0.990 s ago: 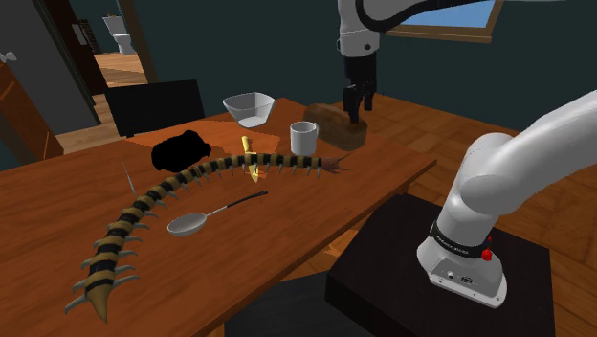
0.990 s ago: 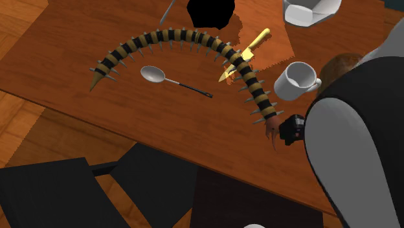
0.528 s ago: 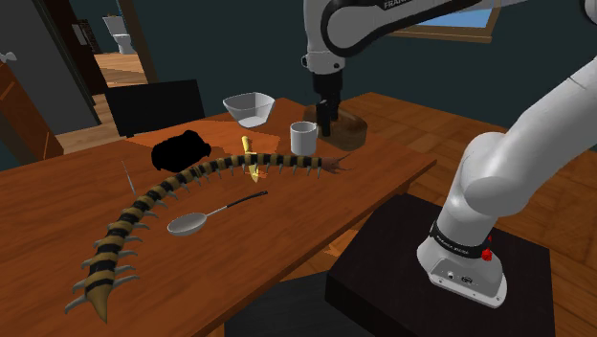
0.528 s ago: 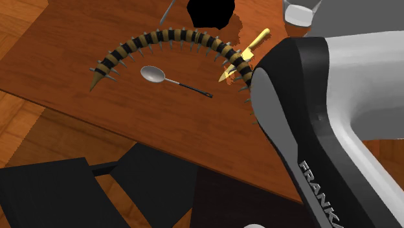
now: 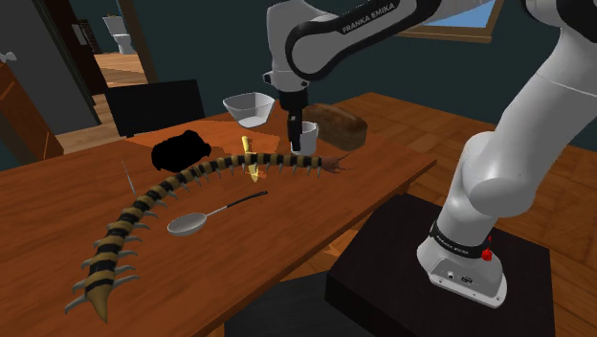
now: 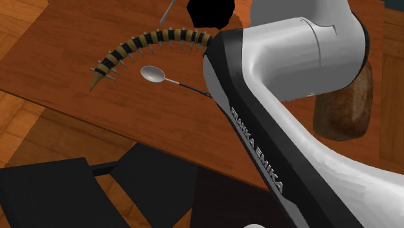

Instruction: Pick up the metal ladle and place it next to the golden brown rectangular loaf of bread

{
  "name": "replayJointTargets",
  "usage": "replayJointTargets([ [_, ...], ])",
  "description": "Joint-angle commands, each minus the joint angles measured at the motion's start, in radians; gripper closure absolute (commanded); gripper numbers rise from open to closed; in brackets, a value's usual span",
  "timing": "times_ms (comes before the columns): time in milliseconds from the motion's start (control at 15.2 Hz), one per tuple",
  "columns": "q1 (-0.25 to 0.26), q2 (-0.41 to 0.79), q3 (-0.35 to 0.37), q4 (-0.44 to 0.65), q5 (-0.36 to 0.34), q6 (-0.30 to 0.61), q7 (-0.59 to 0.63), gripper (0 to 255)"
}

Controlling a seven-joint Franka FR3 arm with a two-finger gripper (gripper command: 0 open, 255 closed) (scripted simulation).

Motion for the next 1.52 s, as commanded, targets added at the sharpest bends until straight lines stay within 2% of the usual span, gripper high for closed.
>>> replayJointTargets([
  [0, 0.019, 0.060, 0.015, 0.030, -0.004, 0.043, -0.037, 0],
  [594, 0.097, 0.283, 0.088, 0.174, -0.036, 0.176, -0.188, 0],
  [1188, 0.180, 0.475, 0.166, 0.312, -0.099, 0.274, -0.320, 0],
  [1452, 0.189, 0.512, 0.168, 0.312, -0.116, 0.313, -0.323, 0],
])
